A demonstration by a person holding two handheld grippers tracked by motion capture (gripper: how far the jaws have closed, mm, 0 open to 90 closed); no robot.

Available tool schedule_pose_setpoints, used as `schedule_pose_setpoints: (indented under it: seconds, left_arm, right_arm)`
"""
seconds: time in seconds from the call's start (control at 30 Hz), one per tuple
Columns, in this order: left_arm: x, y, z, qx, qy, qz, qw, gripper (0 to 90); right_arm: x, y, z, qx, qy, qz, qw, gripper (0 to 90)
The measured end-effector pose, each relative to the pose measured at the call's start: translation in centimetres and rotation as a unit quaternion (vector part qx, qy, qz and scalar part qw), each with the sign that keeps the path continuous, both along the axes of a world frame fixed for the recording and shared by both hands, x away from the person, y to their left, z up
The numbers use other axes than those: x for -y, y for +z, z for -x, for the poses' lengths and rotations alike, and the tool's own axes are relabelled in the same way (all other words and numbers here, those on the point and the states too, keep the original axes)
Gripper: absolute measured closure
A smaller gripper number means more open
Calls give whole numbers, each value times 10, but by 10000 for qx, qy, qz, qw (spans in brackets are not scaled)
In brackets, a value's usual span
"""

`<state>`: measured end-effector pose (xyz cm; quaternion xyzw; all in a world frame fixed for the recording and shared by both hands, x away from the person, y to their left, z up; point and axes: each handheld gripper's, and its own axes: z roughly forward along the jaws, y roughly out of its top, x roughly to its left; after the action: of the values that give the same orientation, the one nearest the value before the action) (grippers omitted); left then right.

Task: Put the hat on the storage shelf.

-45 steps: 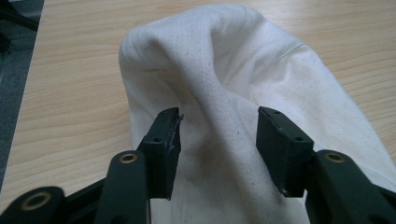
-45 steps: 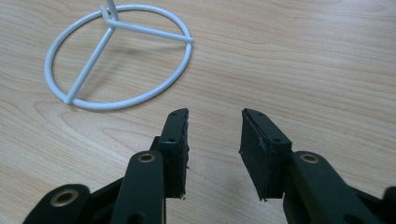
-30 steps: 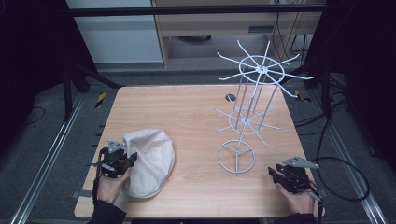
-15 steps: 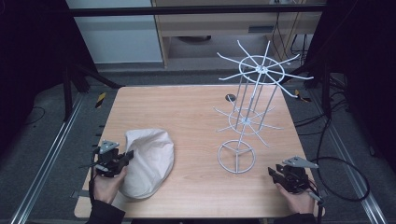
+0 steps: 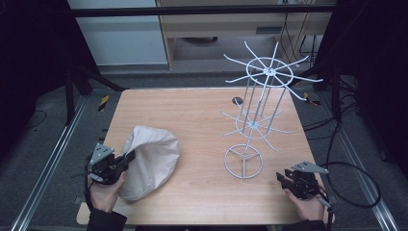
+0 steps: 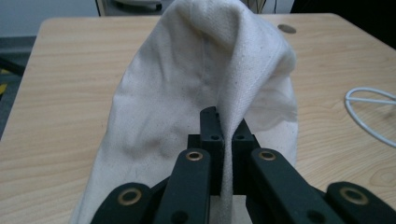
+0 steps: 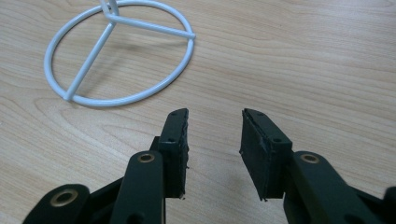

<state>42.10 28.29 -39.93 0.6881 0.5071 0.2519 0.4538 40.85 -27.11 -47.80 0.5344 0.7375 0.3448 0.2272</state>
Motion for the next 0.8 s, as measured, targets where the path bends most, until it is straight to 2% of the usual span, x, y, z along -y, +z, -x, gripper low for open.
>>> schedule_pose_setpoints:
  seconds: [0.3, 0.6, 0.7, 0.8]
  left_arm:
    - [1, 19, 14, 503, -131, 251, 9983, 885]
    - [8, 35, 28, 1004, -191, 425, 9939, 885]
    - [7, 40, 31, 1081, -215, 524, 9925, 886]
    - [8, 42, 32, 1127, -217, 537, 9919, 886]
  right_arm:
    - [-1, 0, 0, 1, -5, -10, 10000, 614]
    - [-1, 1, 1, 55, -9, -33, 10000, 614]
    - [0, 0, 1, 104, -2, -23, 9999, 619]
    - [1, 1, 2, 133, -26, -74, 9999, 635]
